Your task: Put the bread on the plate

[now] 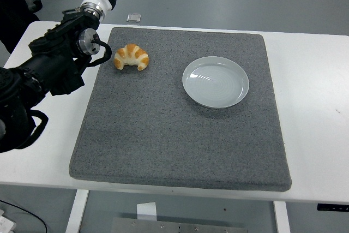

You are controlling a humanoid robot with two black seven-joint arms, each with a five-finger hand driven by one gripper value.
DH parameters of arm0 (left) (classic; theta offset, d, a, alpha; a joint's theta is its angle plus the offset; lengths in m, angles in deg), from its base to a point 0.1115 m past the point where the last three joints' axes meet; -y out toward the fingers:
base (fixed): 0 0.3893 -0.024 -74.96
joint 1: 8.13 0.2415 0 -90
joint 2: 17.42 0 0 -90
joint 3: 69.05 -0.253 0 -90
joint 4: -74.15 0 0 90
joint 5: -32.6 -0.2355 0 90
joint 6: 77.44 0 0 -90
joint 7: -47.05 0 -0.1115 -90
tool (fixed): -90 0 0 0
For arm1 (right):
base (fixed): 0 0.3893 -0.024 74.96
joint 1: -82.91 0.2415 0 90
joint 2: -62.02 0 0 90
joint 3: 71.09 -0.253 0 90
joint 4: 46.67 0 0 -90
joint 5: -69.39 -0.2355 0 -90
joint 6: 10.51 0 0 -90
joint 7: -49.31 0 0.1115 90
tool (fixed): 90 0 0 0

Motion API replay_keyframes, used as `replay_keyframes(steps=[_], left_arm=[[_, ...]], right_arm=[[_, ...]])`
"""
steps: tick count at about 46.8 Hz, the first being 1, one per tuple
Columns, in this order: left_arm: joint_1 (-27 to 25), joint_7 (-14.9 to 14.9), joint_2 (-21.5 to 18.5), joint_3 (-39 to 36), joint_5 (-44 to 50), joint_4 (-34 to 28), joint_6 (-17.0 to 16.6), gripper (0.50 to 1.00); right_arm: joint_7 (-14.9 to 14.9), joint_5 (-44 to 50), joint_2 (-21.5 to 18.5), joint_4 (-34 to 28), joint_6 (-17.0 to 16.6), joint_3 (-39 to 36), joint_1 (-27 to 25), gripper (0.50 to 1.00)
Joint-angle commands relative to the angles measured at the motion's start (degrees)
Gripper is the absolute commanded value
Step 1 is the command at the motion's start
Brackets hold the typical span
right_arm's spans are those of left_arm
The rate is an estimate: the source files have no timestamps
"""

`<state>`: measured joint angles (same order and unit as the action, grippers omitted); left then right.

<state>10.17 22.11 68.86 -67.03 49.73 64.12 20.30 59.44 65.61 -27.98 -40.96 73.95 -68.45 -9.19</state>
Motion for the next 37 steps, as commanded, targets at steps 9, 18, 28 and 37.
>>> replay_keyframes(steps=[9, 18, 28, 37], left_arm=[[-7.1, 2.2, -4.5, -23.9, -0.2, -0.7, 0.1, 0.945], [-9.6, 2.2, -6.6, -30.3, -8.3, -3.1, 0.5, 0.898], [-9.8, 1.9, -9.0, -32.3, -27.3, -6.8, 0.3, 0.857], [-11.0, 2.0, -12.1, -32.4, -37.9, -12.1, 0.2, 0.93]], right_arm=[[0.0, 0.0, 0.0, 0.0, 0.0, 0.0, 0.0, 0.932], [0.0, 0.0, 0.0, 0.0, 0.0, 0.0, 0.0, 0.932], [0.0, 0.0, 0.0, 0.0, 0.0, 0.0, 0.0, 0.932], [0.0, 0.0, 0.0, 0.0, 0.0, 0.0, 0.0, 0.932]])
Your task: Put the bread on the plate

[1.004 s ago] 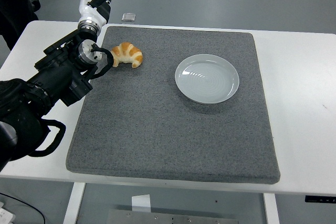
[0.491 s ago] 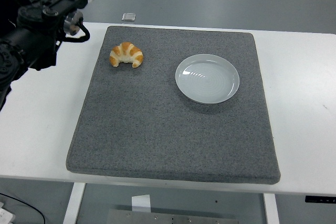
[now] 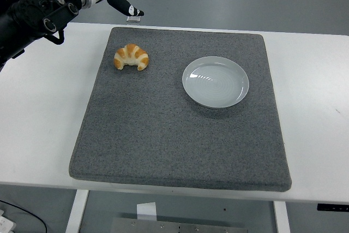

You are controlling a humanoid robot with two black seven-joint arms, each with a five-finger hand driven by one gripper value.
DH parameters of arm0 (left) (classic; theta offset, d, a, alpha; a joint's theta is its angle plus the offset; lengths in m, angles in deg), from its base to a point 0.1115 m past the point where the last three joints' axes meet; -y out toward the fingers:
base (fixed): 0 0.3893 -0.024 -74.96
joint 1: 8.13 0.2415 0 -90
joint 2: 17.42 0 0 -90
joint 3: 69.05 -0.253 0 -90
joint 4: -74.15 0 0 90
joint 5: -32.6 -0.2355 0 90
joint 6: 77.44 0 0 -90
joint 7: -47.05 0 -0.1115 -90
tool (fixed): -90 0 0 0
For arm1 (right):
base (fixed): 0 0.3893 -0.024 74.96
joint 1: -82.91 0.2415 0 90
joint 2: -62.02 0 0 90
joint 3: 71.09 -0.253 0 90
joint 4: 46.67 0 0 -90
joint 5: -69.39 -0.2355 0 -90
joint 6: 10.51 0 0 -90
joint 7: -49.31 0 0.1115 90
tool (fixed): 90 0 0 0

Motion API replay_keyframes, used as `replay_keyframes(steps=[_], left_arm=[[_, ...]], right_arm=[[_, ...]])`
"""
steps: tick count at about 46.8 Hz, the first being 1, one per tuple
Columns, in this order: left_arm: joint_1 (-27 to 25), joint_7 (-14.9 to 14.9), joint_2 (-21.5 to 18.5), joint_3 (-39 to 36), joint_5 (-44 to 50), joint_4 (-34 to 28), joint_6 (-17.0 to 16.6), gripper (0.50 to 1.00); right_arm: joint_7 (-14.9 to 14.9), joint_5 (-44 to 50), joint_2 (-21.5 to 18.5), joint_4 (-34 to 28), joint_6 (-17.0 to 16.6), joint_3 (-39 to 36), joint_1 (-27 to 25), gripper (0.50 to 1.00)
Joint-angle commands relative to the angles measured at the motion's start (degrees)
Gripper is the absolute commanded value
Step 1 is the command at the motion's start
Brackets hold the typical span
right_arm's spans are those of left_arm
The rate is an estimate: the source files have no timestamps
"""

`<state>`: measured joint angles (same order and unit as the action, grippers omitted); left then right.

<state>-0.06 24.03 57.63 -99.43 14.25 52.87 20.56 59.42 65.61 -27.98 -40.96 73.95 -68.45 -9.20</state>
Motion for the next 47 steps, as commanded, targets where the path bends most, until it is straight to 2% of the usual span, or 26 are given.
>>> replay_keyframes(steps=[1, 9, 14, 25, 33, 47], left_arm=[[-0.9, 0.0, -1.0, -0.1, -2.9, -1.0, -0.1, 0.934], [-1.3, -0.2, -1.0, -4.1, -5.6, -1.2, 0.0, 0.994], [-1.4, -0.3, -0.9, -6.3, -5.7, -2.3, 0.1, 0.994], [-2.5, -0.4, -1.2, -9.9, -5.8, -9.5, -0.3, 0.994], [-2.6, -0.4, -1.6, -12.2, -6.1, -10.1, -0.4, 0.994], [-3.1, -0.6, -3.4, -12.7, -13.3, -10.8, -1.0, 0.992]], right_arm=[[0.0, 0.0, 0.0, 0.0, 0.0, 0.0, 0.0, 0.932], [0.0, 0.0, 0.0, 0.0, 0.0, 0.0, 0.0, 0.932], [0.0, 0.0, 0.0, 0.0, 0.0, 0.0, 0.0, 0.932], [0.0, 0.0, 0.0, 0.0, 0.0, 0.0, 0.0, 0.932], [0.0, 0.0, 0.0, 0.0, 0.0, 0.0, 0.0, 0.932], [0.0, 0.0, 0.0, 0.0, 0.0, 0.0, 0.0, 0.932]])
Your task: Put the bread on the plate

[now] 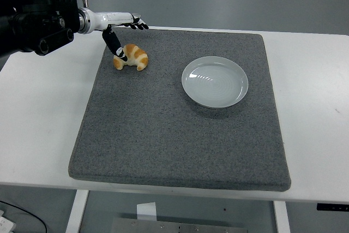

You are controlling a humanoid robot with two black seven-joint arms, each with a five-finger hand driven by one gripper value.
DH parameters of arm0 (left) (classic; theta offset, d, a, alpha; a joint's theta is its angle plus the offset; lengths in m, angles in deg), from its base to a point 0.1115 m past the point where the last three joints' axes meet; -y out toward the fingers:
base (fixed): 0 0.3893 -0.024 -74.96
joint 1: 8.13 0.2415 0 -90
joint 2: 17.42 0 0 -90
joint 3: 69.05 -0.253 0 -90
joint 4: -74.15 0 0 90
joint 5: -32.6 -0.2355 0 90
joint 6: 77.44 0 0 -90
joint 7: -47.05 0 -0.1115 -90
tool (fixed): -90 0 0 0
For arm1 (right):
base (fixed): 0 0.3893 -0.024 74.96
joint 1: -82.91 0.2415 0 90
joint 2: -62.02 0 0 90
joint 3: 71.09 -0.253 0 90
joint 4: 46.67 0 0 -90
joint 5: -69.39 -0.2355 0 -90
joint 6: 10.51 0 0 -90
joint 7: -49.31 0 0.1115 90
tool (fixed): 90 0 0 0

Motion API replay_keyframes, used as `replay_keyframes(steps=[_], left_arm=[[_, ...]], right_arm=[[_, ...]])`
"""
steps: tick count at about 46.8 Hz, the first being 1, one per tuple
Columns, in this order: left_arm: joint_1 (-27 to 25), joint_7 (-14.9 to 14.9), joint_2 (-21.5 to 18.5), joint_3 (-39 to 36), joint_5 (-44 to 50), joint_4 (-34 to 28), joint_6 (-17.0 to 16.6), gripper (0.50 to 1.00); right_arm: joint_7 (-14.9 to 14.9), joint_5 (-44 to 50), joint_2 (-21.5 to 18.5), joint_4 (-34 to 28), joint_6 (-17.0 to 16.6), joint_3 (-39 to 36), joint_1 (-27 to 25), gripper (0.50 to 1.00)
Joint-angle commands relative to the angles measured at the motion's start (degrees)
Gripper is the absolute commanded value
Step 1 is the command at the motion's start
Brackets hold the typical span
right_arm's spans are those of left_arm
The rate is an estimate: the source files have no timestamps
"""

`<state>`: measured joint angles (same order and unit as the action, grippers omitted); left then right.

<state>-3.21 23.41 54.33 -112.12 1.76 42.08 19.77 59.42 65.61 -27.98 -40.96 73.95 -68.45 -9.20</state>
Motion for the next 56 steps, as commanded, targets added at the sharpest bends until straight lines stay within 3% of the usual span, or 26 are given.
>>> replay_keyframes(steps=[1, 11, 22, 56], left_arm=[[0.0, 0.0, -0.1, -0.1, -0.9, 0.1, -0.3, 0.992], [0.5, -0.1, -0.1, -1.1, -4.1, 0.4, -0.9, 0.981], [1.1, 0.0, 0.4, -2.3, -5.1, 1.2, -4.8, 0.975], [7.9, 0.3, 7.4, -2.6, -5.0, 10.2, -9.5, 0.964]], right_arm=[[0.0, 0.0, 0.0, 0.0, 0.0, 0.0, 0.0, 0.932], [0.0, 0.0, 0.0, 0.0, 0.0, 0.0, 0.0, 0.932], [0.0, 0.0, 0.0, 0.0, 0.0, 0.0, 0.0, 0.932], [0.0, 0.0, 0.0, 0.0, 0.0, 0.0, 0.0, 0.932]])
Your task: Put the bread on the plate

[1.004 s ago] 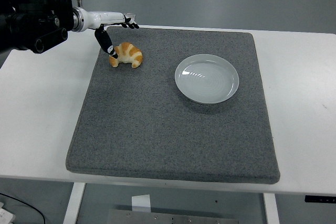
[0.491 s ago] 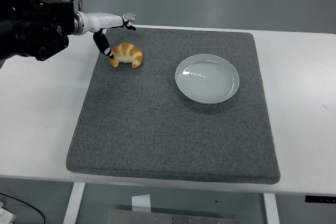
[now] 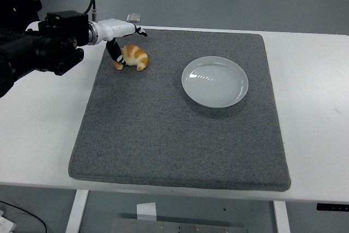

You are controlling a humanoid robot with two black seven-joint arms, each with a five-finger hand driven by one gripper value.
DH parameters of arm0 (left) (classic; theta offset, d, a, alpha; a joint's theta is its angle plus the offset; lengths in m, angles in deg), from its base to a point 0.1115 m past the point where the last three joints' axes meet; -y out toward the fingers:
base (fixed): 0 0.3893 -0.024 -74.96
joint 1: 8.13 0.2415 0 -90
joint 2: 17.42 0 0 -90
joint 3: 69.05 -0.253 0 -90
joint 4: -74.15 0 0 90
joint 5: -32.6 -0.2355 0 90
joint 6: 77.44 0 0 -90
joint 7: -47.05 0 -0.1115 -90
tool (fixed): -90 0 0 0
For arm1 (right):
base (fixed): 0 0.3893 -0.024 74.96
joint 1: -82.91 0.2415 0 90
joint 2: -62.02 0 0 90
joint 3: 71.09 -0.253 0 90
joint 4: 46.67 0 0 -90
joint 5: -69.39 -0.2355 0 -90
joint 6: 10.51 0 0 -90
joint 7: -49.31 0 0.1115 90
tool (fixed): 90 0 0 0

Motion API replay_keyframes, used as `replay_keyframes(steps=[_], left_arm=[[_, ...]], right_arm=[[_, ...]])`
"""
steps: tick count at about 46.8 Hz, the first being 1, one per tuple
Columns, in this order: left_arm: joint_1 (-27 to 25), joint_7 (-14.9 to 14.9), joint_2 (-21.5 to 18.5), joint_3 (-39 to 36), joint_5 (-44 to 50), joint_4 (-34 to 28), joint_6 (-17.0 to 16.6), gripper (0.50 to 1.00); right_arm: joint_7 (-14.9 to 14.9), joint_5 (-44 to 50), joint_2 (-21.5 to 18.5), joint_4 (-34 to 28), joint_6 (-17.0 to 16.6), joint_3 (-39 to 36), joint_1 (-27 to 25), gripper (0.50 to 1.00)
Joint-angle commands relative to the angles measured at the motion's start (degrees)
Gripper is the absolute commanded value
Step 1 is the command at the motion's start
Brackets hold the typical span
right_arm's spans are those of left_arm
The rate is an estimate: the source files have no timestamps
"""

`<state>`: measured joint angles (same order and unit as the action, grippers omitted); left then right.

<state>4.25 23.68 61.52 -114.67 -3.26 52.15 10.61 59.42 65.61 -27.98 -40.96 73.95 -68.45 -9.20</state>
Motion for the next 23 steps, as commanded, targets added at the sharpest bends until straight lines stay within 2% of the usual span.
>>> replay_keyframes(steps=[1, 23], left_arm=[[0.6, 0.1, 0.3, 0.0, 0.0, 0.1, -0.5, 0.964], [3.3, 0.2, 2.5, -0.1, 0.1, 3.2, -1.1, 0.956]], right_arm=[[0.0, 0.0, 0.0, 0.0, 0.0, 0.0, 0.0, 0.932], [0.0, 0.0, 0.0, 0.0, 0.0, 0.0, 0.0, 0.932]])
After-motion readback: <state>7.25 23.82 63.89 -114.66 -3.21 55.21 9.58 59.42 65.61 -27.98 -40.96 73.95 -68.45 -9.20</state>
